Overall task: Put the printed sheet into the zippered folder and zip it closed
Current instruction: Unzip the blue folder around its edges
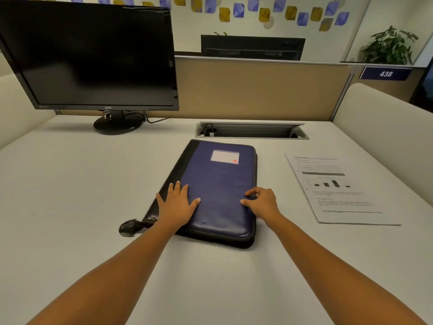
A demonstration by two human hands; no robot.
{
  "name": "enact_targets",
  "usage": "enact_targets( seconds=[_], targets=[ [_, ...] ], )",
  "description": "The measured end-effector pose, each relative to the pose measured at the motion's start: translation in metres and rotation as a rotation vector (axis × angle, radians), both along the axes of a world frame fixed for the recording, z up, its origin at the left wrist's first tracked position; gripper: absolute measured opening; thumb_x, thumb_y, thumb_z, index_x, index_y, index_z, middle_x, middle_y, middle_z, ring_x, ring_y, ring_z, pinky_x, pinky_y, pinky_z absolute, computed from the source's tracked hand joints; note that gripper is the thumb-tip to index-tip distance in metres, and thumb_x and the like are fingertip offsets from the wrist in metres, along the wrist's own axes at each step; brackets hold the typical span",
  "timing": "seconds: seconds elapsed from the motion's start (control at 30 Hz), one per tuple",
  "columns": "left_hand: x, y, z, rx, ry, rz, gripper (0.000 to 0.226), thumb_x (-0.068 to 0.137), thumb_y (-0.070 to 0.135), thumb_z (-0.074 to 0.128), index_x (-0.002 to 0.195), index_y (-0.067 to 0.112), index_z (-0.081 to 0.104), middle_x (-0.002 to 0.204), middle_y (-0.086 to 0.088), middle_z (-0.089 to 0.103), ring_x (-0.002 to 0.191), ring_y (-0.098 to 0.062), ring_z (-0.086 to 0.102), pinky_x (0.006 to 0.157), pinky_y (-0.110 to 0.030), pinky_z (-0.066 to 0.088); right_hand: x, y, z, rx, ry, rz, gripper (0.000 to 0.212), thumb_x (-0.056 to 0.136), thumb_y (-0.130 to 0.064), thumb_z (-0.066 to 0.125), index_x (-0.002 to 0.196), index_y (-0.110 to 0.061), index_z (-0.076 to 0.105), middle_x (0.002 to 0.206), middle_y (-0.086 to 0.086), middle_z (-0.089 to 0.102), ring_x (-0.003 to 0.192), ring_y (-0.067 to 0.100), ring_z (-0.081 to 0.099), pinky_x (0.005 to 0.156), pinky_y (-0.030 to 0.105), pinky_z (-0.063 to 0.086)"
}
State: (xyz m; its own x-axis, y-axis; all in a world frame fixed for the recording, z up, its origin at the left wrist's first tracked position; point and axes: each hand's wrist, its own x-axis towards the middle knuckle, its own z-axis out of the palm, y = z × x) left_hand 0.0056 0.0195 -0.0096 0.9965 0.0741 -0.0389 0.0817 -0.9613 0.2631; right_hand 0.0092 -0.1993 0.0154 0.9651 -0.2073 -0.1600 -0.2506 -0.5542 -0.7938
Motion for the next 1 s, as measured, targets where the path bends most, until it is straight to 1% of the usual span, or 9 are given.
enact_targets(
  seconds=[0.17,0.27,0.3,0.37,0.47,0.57,0.73,0.9,1.0],
  targets=[
    [0.002,-0.01,0.008,0.006,0.104,-0.052,0.071,0.089,0.061,0.034,0.146,0.025,0.013,0.158,0.001,0.002,0.145,-0.022,-0.001,0.105,-0.069,0.0,-0.007,0.022,-0.005,0.133,0.086,-0.028,0.039,0.078,-0.017,0.071,0.106,-0.007,0.046,0.114,0.018,0.057,0.097,0.034,0.062,0.08,0.039,0.056],
    [0.004,-0.02,0.013,-0.003,0.174,-0.132,0.08,0.083,0.065,0.041,0.146,0.027,0.011,0.158,0.002,-0.001,0.144,-0.023,-0.004,0.103,-0.072,-0.001,-0.012,0.036,-0.005,0.3,0.155,-0.005,0.031,0.081,-0.007,0.066,0.1,-0.009,0.041,0.111,0.022,0.059,0.07,0.027,0.065,0.051,0.028,0.057],
    [0.004,-0.024,0.015,0.006,0.201,-0.159,0.083,0.081,0.066,0.044,0.146,0.028,0.009,0.158,0.001,-0.002,0.144,-0.024,-0.005,0.102,-0.072,-0.002,-0.013,0.04,-0.005,0.32,0.178,0.014,0.028,0.083,-0.005,0.063,0.099,-0.01,0.04,0.108,0.022,0.06,0.062,0.023,0.064,0.048,0.025,0.056],
    [0.006,-0.03,0.019,0.031,0.263,-0.205,0.087,0.079,0.064,0.049,0.147,0.029,0.005,0.157,0.001,-0.006,0.144,-0.026,-0.009,0.101,-0.074,-0.002,-0.013,0.043,-0.004,0.371,0.22,0.049,0.021,0.087,-0.001,0.054,0.1,-0.009,0.039,0.095,0.021,0.062,0.057,0.021,0.062,0.052,0.027,0.057],
    [0.007,-0.037,0.025,0.068,0.339,-0.245,0.096,0.076,0.062,0.055,0.147,0.029,0.0,0.157,-0.001,-0.011,0.143,-0.03,-0.013,0.1,-0.076,0.001,-0.011,0.039,-0.002,0.441,0.259,0.085,0.015,0.092,0.002,0.043,0.105,-0.005,0.041,0.076,0.015,0.059,0.052,0.018,0.061,0.044,0.024,0.055],
    [0.004,-0.046,0.026,0.102,0.346,-0.236,0.102,0.073,0.063,0.06,0.147,0.027,-0.001,0.157,-0.003,-0.012,0.142,-0.033,-0.013,0.099,-0.076,0.004,-0.008,0.03,-0.003,0.414,0.25,0.117,0.013,0.094,0.0,0.04,0.104,-0.001,0.047,0.073,0.012,0.061,0.055,0.017,0.062,0.049,0.023,0.056],
    [0.005,-0.042,0.025,0.08,0.341,-0.266,0.097,0.076,0.049,0.065,0.147,0.027,0.002,0.157,-0.004,-0.009,0.142,-0.034,-0.012,0.097,-0.078,0.003,0.006,0.02,-0.004,0.45,0.234,0.058,0.014,0.095,-0.006,0.041,0.102,0.0,0.052,0.075,0.014,0.061,0.063,0.021,0.063,0.066,0.032,0.056],
    [0.012,-0.004,0.027,0.14,0.38,-0.4,0.097,0.074,0.045,0.066,0.146,0.032,0.003,0.157,0.003,-0.012,0.143,-0.028,-0.014,0.098,-0.077,0.001,0.019,0.003,-0.006,0.442,0.169,-0.012,0.019,0.091,-0.014,0.051,0.105,-0.001,0.054,0.088,0.017,0.062,0.069,0.022,0.062,0.069,0.031,0.057],
    [0.018,0.031,0.033,0.215,0.445,-0.513,0.097,0.073,0.041,0.066,0.145,0.039,0.001,0.155,0.009,-0.018,0.143,-0.021,-0.016,0.104,-0.072,0.003,0.026,-0.005,-0.008,0.421,0.114,-0.064,0.021,0.09,-0.015,0.054,0.105,-0.001,0.054,0.083,0.014,0.06,0.065,0.02,0.059,0.069,0.032,0.056]
  ],
)
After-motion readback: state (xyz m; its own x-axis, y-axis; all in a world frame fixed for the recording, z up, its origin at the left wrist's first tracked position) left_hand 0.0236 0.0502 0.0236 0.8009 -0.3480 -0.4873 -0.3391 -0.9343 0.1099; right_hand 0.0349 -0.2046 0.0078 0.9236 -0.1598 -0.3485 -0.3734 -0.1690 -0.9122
